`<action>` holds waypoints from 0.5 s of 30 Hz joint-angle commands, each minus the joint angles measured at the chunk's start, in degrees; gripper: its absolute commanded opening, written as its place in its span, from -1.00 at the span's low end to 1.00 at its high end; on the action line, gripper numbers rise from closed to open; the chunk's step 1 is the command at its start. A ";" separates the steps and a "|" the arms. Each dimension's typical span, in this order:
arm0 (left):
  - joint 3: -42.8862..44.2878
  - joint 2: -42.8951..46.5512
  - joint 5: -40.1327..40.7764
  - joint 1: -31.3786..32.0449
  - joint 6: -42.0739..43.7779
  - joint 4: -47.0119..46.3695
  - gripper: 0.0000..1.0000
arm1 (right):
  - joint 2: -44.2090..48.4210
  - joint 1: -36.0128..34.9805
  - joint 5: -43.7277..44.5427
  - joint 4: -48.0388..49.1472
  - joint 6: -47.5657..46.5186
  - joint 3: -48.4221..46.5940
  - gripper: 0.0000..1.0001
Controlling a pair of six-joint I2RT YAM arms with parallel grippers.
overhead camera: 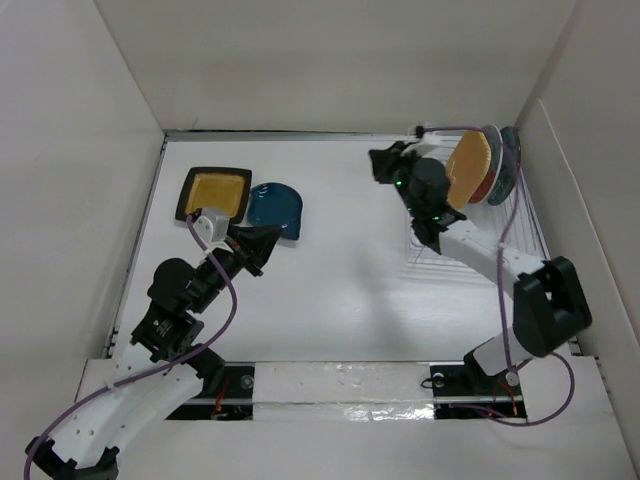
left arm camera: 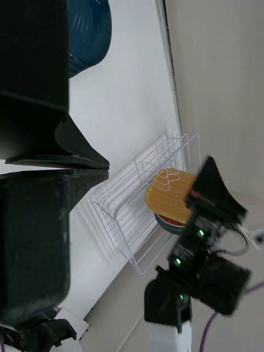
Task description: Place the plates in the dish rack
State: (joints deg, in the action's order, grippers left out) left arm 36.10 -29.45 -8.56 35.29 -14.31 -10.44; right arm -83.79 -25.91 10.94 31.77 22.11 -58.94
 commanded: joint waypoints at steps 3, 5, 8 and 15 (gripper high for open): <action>0.82 0.89 -0.06 0.31 0.33 -2.31 -1.00 | -15.57 -8.35 -3.56 -2.24 10.13 -5.91 -0.24; 0.73 0.98 0.21 0.31 0.42 -2.13 -1.00 | -19.73 -10.64 -3.99 -3.11 13.38 -9.77 0.09; 0.82 1.06 -0.14 0.31 0.33 -2.22 -1.00 | -26.06 -12.23 -5.93 -2.32 16.55 -13.20 0.21; 0.64 1.24 -0.32 0.31 0.16 -2.39 -0.83 | -36.87 -13.90 -3.38 -5.93 23.59 -20.32 0.20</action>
State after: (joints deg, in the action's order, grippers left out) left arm 36.10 -28.82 -8.56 35.29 -14.26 -10.44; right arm -118.17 -39.11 6.11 25.08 41.25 -74.02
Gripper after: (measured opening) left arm 0.074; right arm 0.602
